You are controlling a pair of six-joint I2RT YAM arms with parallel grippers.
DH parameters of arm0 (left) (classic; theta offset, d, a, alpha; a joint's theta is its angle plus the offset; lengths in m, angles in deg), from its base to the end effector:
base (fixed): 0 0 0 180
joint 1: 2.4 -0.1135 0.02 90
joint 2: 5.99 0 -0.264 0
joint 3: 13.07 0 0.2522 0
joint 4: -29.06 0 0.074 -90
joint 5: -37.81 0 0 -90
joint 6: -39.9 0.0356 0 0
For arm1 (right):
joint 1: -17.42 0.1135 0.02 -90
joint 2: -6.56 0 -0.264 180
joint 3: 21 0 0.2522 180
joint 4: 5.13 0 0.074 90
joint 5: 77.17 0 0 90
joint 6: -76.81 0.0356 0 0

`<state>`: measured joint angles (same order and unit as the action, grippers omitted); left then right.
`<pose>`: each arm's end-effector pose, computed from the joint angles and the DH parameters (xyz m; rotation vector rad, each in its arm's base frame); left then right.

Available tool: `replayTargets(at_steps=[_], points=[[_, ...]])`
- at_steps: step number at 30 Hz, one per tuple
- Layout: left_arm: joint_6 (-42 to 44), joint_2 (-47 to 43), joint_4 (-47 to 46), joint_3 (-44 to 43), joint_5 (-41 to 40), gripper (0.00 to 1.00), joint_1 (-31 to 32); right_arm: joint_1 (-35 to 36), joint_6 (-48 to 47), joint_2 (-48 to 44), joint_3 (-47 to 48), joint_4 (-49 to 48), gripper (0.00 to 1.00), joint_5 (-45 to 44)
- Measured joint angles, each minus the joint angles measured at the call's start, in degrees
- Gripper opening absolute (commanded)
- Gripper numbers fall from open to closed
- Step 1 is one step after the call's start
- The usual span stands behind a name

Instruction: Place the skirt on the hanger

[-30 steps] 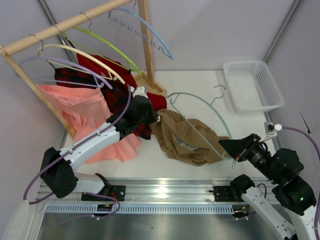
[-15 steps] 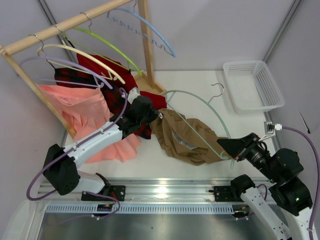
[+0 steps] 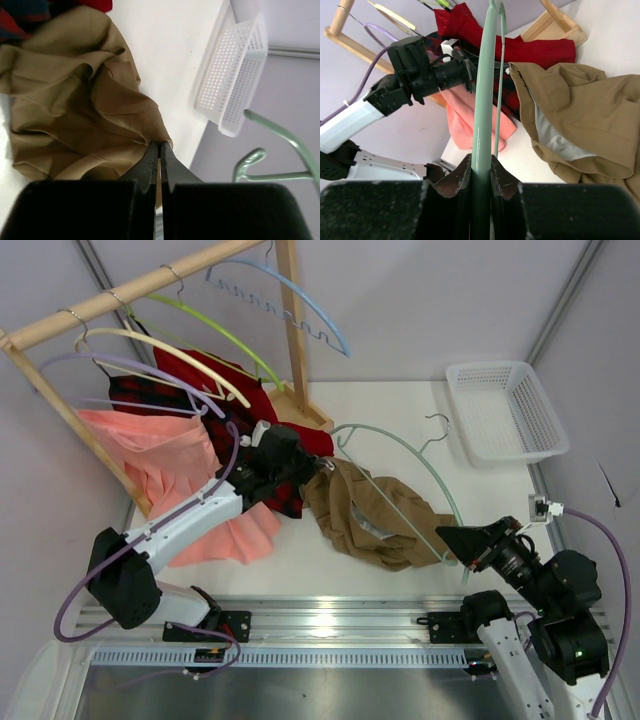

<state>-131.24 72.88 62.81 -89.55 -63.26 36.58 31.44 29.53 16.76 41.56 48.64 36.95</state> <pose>0.2445 -0.1891 0.2978 -0.9557 2.1568 -0.9232 0.0165 0.0191 0.3573 0.0767 1.7053 1.0889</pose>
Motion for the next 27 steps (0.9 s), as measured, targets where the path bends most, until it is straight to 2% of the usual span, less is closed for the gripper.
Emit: replayTargets(at_steps=[5, 17, 27], points=[[-3.7, 0.7, 0.3, -0.2, 3.6, 0.0, -1.9, -4.0, -2.0, -1.0, -0.7, 0.8, 0.0, 3.5], [-14.1, 1.0, 1.1, -0.3, 5.7, 0.0, -2.8, -12.0, -4.9, -4.1, -2.2, 3.2, 0.0, 11.7], [-20.6, 1.9, 2.3, -0.6, 6.4, 0.0, -3.0, -15.4, -6.5, -4.8, -2.8, 5.9, 0.0, 15.1]])
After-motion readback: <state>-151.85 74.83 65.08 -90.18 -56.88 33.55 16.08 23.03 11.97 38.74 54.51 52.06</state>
